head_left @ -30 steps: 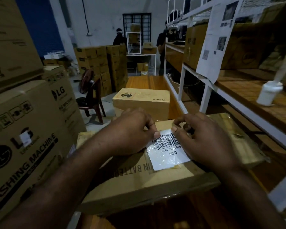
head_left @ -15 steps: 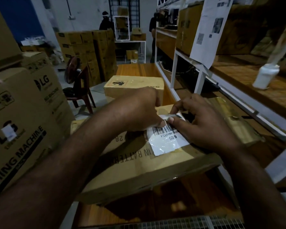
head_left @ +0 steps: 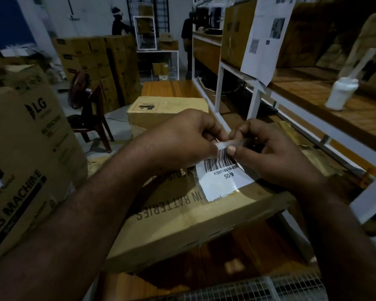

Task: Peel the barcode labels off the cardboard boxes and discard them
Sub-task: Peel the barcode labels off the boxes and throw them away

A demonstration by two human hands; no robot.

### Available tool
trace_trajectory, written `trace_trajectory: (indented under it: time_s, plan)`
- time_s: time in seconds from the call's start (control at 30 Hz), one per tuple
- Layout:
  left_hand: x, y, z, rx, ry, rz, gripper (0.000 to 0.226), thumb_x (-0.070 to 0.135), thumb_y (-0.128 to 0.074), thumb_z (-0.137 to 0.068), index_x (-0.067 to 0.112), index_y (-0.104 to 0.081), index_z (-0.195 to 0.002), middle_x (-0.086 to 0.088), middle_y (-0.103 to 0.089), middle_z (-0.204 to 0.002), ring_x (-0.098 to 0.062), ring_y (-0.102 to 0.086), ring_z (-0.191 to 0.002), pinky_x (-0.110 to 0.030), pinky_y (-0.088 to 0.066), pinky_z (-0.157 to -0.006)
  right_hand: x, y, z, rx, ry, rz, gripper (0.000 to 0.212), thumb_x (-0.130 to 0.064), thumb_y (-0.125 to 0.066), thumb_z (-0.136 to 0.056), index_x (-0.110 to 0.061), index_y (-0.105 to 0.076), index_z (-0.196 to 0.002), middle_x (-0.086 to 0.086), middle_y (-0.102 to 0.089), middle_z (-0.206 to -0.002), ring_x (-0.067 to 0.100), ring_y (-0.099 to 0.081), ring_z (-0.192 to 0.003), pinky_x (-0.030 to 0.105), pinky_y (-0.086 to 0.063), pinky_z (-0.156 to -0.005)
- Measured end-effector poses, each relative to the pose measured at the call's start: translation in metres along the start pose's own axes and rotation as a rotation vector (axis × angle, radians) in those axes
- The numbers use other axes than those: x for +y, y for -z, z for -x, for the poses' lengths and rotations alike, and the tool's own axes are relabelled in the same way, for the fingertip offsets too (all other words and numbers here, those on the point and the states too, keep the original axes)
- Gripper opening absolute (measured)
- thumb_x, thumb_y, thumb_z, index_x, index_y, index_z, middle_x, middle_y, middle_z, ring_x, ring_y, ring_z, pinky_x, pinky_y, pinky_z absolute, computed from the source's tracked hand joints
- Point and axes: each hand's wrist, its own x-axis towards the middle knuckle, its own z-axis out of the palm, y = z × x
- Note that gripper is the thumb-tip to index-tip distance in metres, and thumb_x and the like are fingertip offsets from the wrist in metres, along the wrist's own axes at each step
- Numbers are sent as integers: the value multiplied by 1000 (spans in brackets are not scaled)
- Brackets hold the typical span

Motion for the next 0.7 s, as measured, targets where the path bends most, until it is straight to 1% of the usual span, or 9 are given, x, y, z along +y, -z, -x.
trace_trajectory:
  time_s: [0.07,0.2,0.27,0.33,0.43,0.53,0.6,0.67,0.7]
  plan:
    - [0,-1,-1,19,0,17,27,11,-71,-86,21,-68,-111,1,-71,-90,-10,-70,-83,-30,-59,-70,-2,0,1,-4,7,-71,16,-40,-68,-76,-32,-58,-85,3,-62,-86,26,-65,-78,58,-54,-65]
    - [0,-5,-3,8,-30,-158,18,30,-70,-87,25,-70,-105,9,-70,-88,-4,-65,-81,-21,-50,-63,-7,1,1,-21,29,-177,19,-27,-72,-81,-21,-59,-93,10,-64,-89,26,-68,-79,52,-58,-66]
    - [-1,-5,-4,10,-47,-214,14,30,-69,-89,27,-70,-103,11,-67,-88,-3,-63,-82,-20,-45,-60,-10,2,2,-14,4,-235,24,-26,-74,-80,-19,-59,-97,8,-67,-87,22,-70,-80,44,-60,-65]
    - [-2,-4,-5,2,-50,-204,12,27,-67,-90,28,-68,-102,12,-66,-91,-3,-62,-84,-19,-45,-60,-12,4,3,-6,-28,-293,31,-25,-71,-74,-19,-58,-102,5,-69,-83,16,-71,-77,33,-59,-63]
    - [-4,-2,-5,-27,-47,-119,8,22,-65,-91,29,-64,-95,9,-69,-91,-4,-67,-82,-16,-52,-59,-17,7,6,4,-100,-389,37,-25,-74,-72,-16,-60,-105,9,-71,-92,23,-72,-85,34,-59,-65]
    - [-8,3,-2,-40,-25,0,8,18,-65,-91,24,-65,-97,4,-74,-94,-10,-73,-81,-27,-62,-69,-25,14,11,-65,-151,-299,42,-25,-72,-69,-12,-60,-108,1,-73,-98,18,-73,-87,27,-59,-65]
    - [-11,8,-1,-40,-26,55,11,16,-66,-90,22,-65,-100,2,-76,-95,-10,-75,-80,-31,-63,-70,-29,15,17,-136,-200,-292,44,-23,-72,-69,-14,-61,-110,2,-73,-99,21,-73,-85,28,-58,-66]
    - [-12,11,-1,-29,-31,110,12,14,-67,-90,20,-65,-100,0,-76,-95,-13,-75,-81,-38,-63,-74,-32,12,25,-189,-242,-346,44,-17,-72,-72,-15,-60,-114,12,-73,-91,34,-66,-65,33,-54,-58]
    - [-13,12,-1,-24,-37,136,13,13,-67,-90,19,-65,-100,-2,-76,-96,-15,-75,-83,-41,-62,-77,-33,10,28,-190,-239,-362,42,-14,-72,-75,-15,-60,-116,13,-72,-87,33,-62,-58,32,-51,-52]
